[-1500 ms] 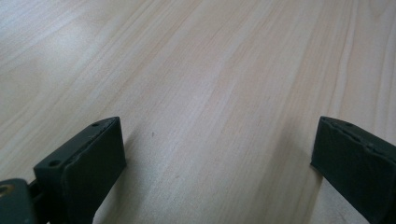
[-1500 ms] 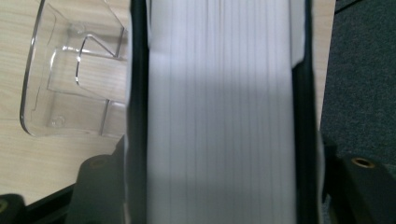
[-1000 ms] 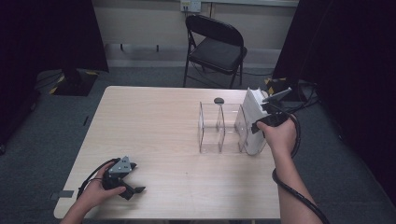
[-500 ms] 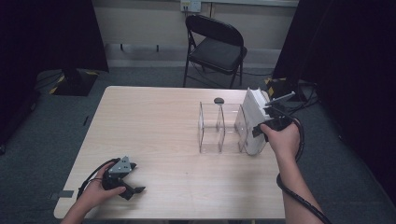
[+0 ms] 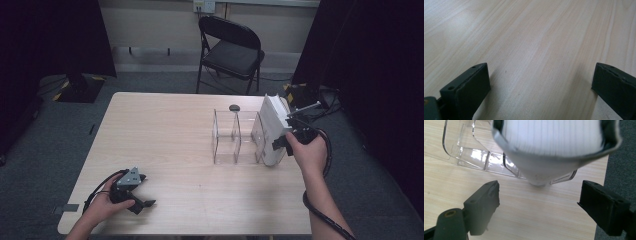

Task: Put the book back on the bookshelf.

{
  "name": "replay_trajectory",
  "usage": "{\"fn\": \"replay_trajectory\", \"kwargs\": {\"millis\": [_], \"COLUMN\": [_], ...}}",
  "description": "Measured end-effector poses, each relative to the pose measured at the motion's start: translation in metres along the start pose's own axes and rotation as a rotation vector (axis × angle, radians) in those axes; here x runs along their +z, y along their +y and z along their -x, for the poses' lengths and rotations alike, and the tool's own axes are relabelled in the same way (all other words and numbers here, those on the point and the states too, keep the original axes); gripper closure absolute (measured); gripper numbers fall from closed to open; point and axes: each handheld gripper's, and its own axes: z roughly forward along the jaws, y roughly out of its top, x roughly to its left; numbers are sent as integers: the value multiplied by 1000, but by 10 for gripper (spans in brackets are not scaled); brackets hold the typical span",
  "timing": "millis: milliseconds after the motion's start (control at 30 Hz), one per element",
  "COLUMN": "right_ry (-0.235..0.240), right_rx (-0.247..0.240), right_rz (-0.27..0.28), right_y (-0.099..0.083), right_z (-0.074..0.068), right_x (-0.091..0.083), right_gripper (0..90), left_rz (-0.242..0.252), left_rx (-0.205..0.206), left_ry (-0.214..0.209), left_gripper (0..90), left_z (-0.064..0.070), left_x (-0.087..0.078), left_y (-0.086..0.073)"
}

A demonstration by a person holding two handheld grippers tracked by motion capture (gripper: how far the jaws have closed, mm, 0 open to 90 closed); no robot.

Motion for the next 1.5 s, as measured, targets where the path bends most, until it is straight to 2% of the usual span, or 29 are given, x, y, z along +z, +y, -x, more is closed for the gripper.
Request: {"fn": "replay_trajectory", "kwargs": {"millis": [100,567,800,1100,1433,1500], "right_ry": [-21,-28,4,16,61,65], "right_rx": [-17,-68,-59,-62,-53,-64], "right_rz": [-17,-28,-23,-33,-4,-7], "right_y": [-3,-10,-16,-24,-33,-35], "right_z": [-1,-11,-10,-10,-12,-13], "right_x": [3,5,4,7,11,12], "right_gripper": [152,145,146,144,145,144], "left_rz": [0,-1,-1,7,-4,-4], "left_rx": [0,1,1,2,2,1], "left_ry": [-2,-2,-2,-9,-6,-5], "left_gripper": [10,8,8,7,7,7], "left_z": [0,0,0,0,0,0], "left_x": [0,0,0,1,0,0], "left_y": [0,0,0,0,0,0]}}
